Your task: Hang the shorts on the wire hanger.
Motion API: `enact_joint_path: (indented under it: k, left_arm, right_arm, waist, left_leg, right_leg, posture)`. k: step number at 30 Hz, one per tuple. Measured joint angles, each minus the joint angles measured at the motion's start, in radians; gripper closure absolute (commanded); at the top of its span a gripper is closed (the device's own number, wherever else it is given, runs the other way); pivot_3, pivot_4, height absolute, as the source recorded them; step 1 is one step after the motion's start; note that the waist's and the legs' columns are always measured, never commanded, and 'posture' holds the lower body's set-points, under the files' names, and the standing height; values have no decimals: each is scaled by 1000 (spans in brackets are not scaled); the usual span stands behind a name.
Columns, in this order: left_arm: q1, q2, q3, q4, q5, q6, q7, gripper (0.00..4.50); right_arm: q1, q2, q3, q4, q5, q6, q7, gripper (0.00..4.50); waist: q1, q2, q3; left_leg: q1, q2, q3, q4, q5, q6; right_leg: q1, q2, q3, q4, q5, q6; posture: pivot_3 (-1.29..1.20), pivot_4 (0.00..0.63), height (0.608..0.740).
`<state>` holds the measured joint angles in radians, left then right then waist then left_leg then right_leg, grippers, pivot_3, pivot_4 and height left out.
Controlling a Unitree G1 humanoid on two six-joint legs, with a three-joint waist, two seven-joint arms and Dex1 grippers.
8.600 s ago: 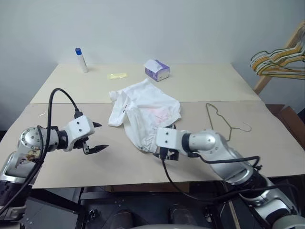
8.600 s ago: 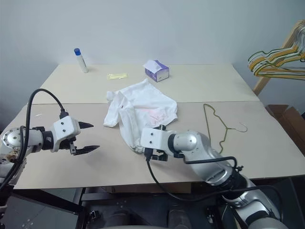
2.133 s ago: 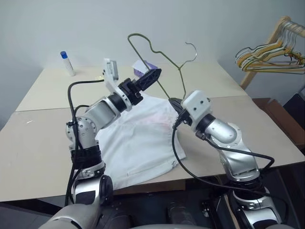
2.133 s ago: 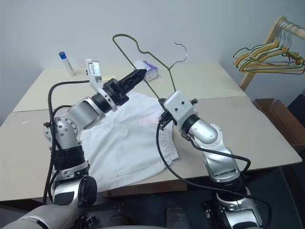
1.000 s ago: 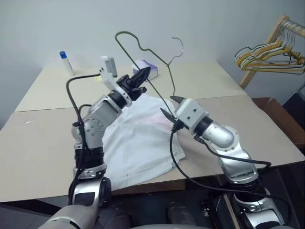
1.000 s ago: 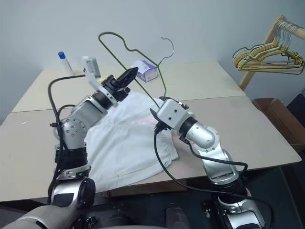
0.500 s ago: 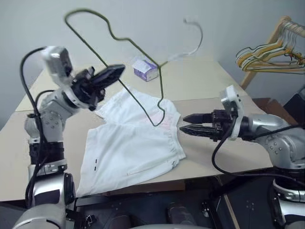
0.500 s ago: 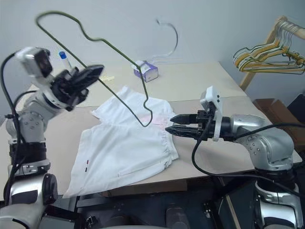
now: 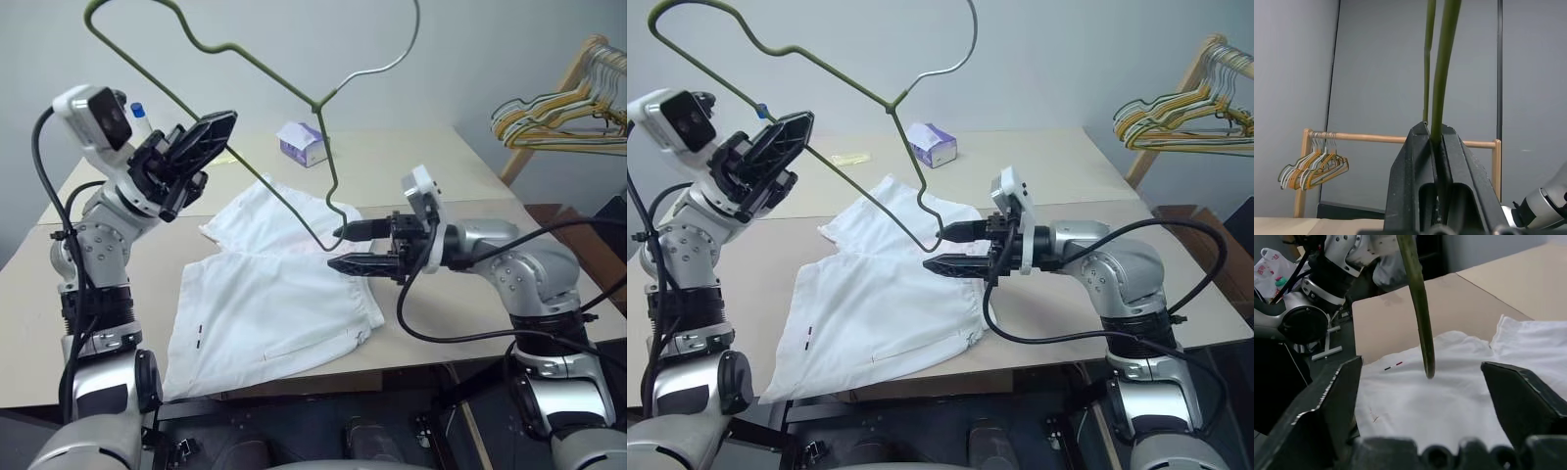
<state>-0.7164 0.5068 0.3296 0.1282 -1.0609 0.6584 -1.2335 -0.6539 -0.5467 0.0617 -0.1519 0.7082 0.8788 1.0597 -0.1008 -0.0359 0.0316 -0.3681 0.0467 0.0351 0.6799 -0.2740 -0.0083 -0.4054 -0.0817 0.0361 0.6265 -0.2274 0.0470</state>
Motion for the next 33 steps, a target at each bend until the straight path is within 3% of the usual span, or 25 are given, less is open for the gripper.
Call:
enact_joint_path:
  k: [12, 15, 25, 26, 28, 33]
  left_arm:
    - [2, -10, 0, 1, 1, -3, 5, 4500]
    - [2, -10, 0, 2, 1, -4, 5, 4500]
    - [2, -26, -1, 2, 17, -7, 5, 4500]
    - [2, -26, 1, 5, 23, -10, 10, 4500]
    - [2, -26, 1, 10, 32, -16, 11, 4500]
    - [5, -28, -24, 12, 79, -22, 33, 3115]
  right_arm:
    - [-61, 47, 49, 50, 1, 40, -34, 48]
    - [-71, 47, 53, 58, 1, 46, -26, 636]
    - [-75, 48, 56, 69, 0, 46, -30, 4251]
    - [-75, 48, 61, 67, 1, 46, -22, 4464]
    - [-75, 48, 70, 65, 0, 46, -19, 4464]
    - [-75, 48, 70, 65, 0, 46, -30, 4500]
  waist:
    - [2, 0, 0]
    - [2, 0, 0]
    - [2, 0, 0]
    - [1, 0, 0]
    - [0, 0, 0]
    - [1, 0, 0]
  left_leg:
    - [0, 0, 0, 0, 0, 0]
    - [0, 0, 0, 0, 0, 0]
    - [0, 0, 0, 0, 0, 0]
    - [0, 0, 0, 0, 0, 0]
    - [0, 1, 0, 0, 0, 0]
    - [0, 1, 0, 0, 0, 0]
  right_leg:
    - [0, 0, 0, 0, 0, 0]
    - [0, 0, 0, 0, 0, 0]
    - [0, 0, 0, 0, 0, 0]
    - [0, 0, 0, 0, 0, 0]
    - [0, 1, 0, 0, 0, 0]
    - [0, 1, 0, 0, 0, 0]
  posture:
    - [-75, 0, 740]
    - [-75, 0, 740]
    - [-80, 0, 740]
    - [-80, 0, 740]
    - [-82, 0, 740]
    - [-85, 0, 740]
